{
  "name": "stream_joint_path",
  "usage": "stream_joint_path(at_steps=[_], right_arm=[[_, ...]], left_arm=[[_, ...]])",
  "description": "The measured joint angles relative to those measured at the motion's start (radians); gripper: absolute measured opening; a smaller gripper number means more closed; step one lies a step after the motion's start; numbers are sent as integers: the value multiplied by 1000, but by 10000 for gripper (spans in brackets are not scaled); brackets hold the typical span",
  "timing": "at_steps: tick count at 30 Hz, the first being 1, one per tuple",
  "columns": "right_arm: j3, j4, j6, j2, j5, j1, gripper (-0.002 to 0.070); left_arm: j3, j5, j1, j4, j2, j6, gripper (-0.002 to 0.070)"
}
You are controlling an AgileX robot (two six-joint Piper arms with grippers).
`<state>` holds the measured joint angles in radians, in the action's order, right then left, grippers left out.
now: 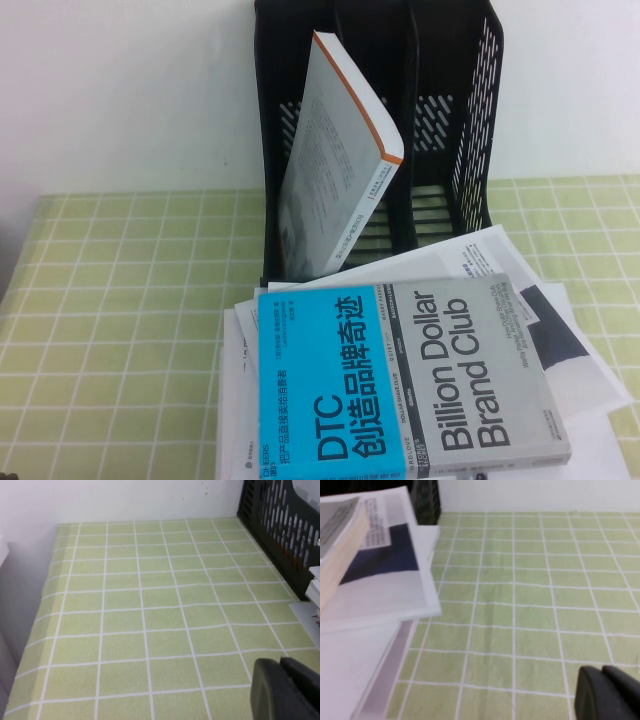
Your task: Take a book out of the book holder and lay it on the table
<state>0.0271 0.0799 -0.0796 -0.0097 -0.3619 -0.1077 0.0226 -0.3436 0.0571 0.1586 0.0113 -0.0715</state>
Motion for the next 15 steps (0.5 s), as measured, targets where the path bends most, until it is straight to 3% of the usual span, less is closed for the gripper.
stream_joint_path(at_steps=[5, 15], right_arm=[[0, -103, 177, 0, -1, 0, -1], [0, -112, 193, 0, -4, 4, -2]], left_arm=[[0, 0, 0, 0, 0, -2, -3], [0, 0, 0, 0, 0, -2, -3]])
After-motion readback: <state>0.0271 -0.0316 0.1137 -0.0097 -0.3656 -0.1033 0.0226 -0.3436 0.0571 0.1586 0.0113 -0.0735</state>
